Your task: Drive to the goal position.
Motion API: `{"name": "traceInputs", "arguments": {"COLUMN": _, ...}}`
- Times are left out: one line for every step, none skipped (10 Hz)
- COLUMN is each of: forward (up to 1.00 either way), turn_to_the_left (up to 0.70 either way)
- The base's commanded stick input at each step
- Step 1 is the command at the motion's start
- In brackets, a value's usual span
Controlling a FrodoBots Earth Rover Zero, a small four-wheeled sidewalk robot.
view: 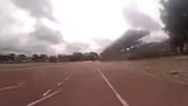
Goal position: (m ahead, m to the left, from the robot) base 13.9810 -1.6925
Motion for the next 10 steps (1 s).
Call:
{"name": "traceInputs", "arguments": {"forward": 0.85, "turn_to_the_left": 0.0}}
{"name": "traceInputs", "arguments": {"forward": 0.85, "turn_to_the_left": 0.0}}
{"name": "traceInputs", "arguments": {"forward": 0.85, "turn_to_the_left": 0.0}}
{"name": "traceInputs", "arguments": {"forward": 0.85, "turn_to_the_left": 0.0}}
{"name": "traceInputs", "arguments": {"forward": 0.85, "turn_to_the_left": 0.0}}
{"name": "traceInputs", "arguments": {"forward": 0.85, "turn_to_the_left": 0.0}}
{"name": "traceInputs", "arguments": {"forward": 0.85, "turn_to_the_left": 0.0}}
{"name": "traceInputs", "arguments": {"forward": 0.85, "turn_to_the_left": 0.0}}
{"name": "traceInputs", "arguments": {"forward": 0.85, "turn_to_the_left": 0.0}}
{"name": "traceInputs", "arguments": {"forward": 0.85, "turn_to_the_left": 0.0}}
